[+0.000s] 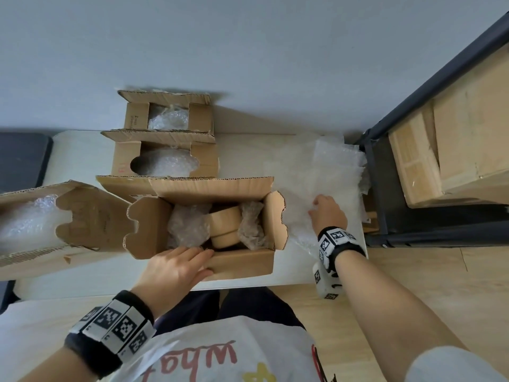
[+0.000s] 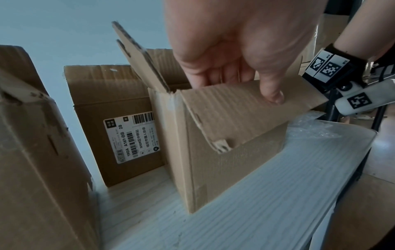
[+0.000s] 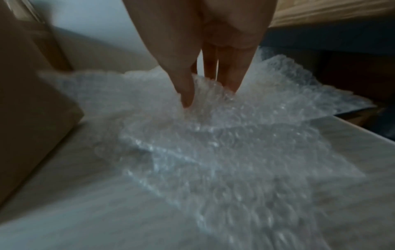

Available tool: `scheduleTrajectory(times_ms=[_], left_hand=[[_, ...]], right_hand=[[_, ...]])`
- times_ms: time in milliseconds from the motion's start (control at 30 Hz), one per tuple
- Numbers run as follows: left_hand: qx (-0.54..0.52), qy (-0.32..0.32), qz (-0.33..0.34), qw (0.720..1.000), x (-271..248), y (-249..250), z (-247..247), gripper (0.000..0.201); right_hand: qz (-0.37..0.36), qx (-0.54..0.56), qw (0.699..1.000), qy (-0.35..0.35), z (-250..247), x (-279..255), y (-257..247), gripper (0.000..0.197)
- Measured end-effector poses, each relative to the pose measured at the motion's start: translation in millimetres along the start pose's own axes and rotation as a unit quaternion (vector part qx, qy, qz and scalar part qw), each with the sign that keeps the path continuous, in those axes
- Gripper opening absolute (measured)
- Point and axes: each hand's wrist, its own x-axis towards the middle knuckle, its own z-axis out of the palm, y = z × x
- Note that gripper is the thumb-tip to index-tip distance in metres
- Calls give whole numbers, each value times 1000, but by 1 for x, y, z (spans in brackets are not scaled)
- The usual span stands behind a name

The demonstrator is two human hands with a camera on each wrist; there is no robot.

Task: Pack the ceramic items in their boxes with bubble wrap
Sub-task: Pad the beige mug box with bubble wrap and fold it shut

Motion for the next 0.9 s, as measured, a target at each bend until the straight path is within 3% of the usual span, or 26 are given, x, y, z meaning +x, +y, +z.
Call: scheduleTrajectory(times_ms=[100, 200, 333, 400, 500, 633, 700, 767, 833, 900], left_hand=[[8, -19, -6, 1000, 3, 1, -3, 68], [1, -39, -8, 999, 6, 1, -9, 70], [37, -63, 17, 997, 13, 3, -17, 31], [42, -94, 17, 995, 16, 4, -20, 45], [22, -132, 7, 991, 24, 7, -27, 47], [35, -199, -1, 979, 31, 7, -41, 54], [-10, -156, -6, 988, 34, 9, -55, 70], [-99, -65, -6, 993, 40, 14, -69, 73], [-151, 38, -40, 987, 53, 16, -86, 67], [-230, 124, -105, 959, 69, 16, -104, 63]], right_hand=[[22, 73, 997, 14, -14, 3, 7, 11], [-12, 119, 990, 70, -32, -3, 16, 12], [-70, 129, 972, 185, -64, -18, 21, 13], [-92, 133, 959, 234, -83, -29, 18, 9], [-159, 104, 934, 302, -115, -48, 9, 13], [-275, 89, 873, 393, -152, -75, -11, 18], [-323, 106, 846, 410, -165, -88, -24, 15], [-342, 167, 839, 388, -174, -98, -40, 12], [-304, 271, 851, 333, -180, -104, -59, 15], [-243, 411, 844, 244, -185, -108, -79, 22]])
